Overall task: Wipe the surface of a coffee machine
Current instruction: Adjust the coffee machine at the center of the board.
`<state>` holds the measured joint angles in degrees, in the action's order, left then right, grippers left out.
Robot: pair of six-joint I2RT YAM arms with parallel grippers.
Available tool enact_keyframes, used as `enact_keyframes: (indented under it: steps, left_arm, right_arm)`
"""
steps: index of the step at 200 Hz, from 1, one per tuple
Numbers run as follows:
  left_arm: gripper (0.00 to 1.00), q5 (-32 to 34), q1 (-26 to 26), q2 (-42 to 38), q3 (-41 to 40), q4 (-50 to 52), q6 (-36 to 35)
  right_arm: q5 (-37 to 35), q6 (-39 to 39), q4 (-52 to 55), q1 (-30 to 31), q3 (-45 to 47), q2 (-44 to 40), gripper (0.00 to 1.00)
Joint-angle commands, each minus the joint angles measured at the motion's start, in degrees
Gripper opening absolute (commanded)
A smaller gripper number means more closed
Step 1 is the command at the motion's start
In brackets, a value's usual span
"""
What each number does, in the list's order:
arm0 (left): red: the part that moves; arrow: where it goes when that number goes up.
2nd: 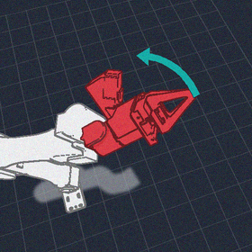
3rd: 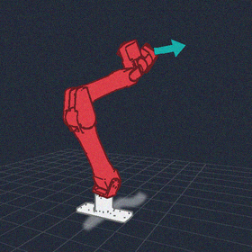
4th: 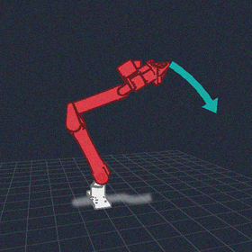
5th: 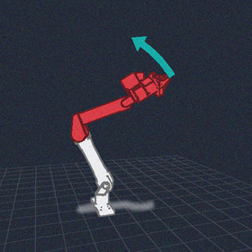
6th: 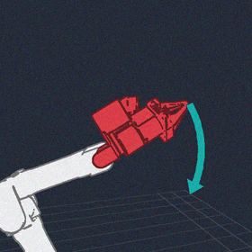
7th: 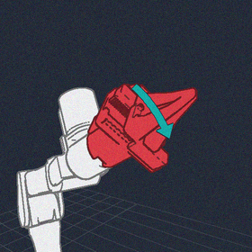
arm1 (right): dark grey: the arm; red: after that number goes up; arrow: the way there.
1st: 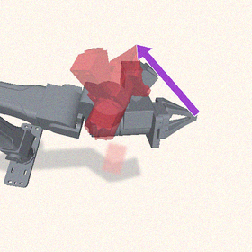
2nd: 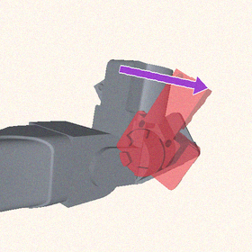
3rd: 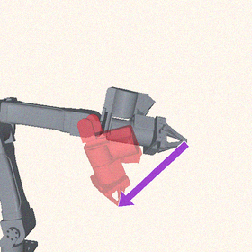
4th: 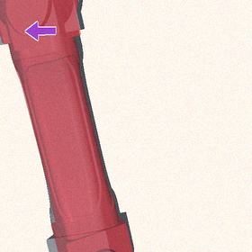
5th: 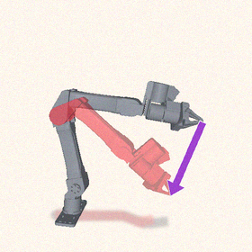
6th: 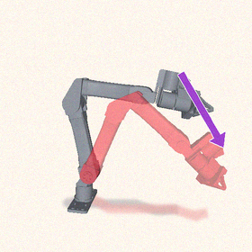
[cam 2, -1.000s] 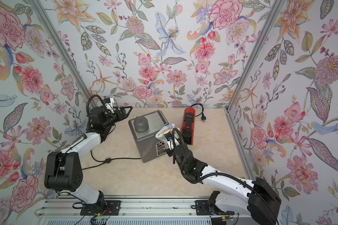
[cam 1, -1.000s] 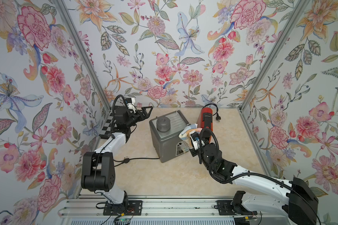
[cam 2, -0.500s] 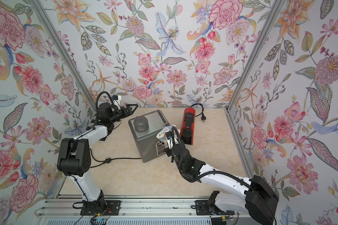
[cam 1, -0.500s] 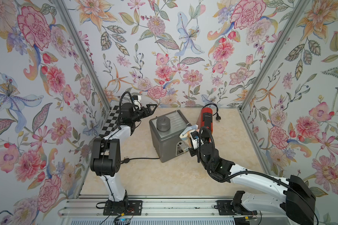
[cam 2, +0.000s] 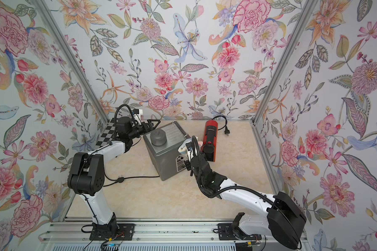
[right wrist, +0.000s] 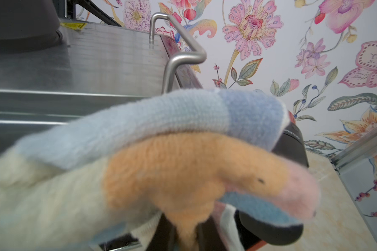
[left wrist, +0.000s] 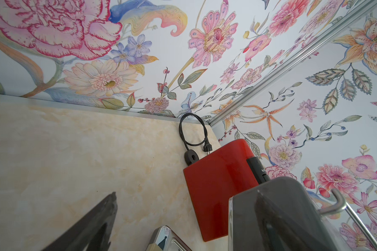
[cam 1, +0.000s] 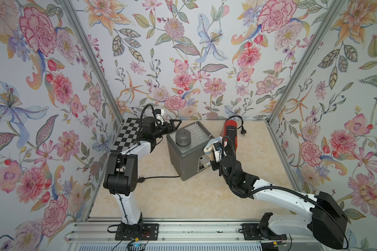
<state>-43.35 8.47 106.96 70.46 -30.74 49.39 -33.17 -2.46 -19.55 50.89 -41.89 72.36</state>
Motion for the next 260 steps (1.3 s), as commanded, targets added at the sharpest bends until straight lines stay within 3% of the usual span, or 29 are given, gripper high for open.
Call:
enact_keyframes:
  steps: [1, 124, 180, 260]
  left_arm:
    - [0.99, -1.5, 1.7, -3.7, -3.9, -0.8, -1.0]
    - [0.99, 3.9, 8.9, -17.7, -21.5, -4.8, 1.4]
    - [0.99, 6.3, 12.9, -21.3, -25.4, -6.1, 2.5]
    - [0.99, 7.3, 14.5, -21.6, -25.7, -6.5, 2.9]
  right_arm:
    - [4.6, 0.3, -0.7, -1.5, -2.7, 3.1, 0.0]
    - [21.4, -6.5, -7.6, -2.4, -9.3, 13.3, 0.0]
    - [29.7, -8.8, -7.7, -5.7, -14.1, 16.8, 0.0]
    - [37.1, -8.8, -5.7, -8.2, -22.1, 24.1, 0.0]
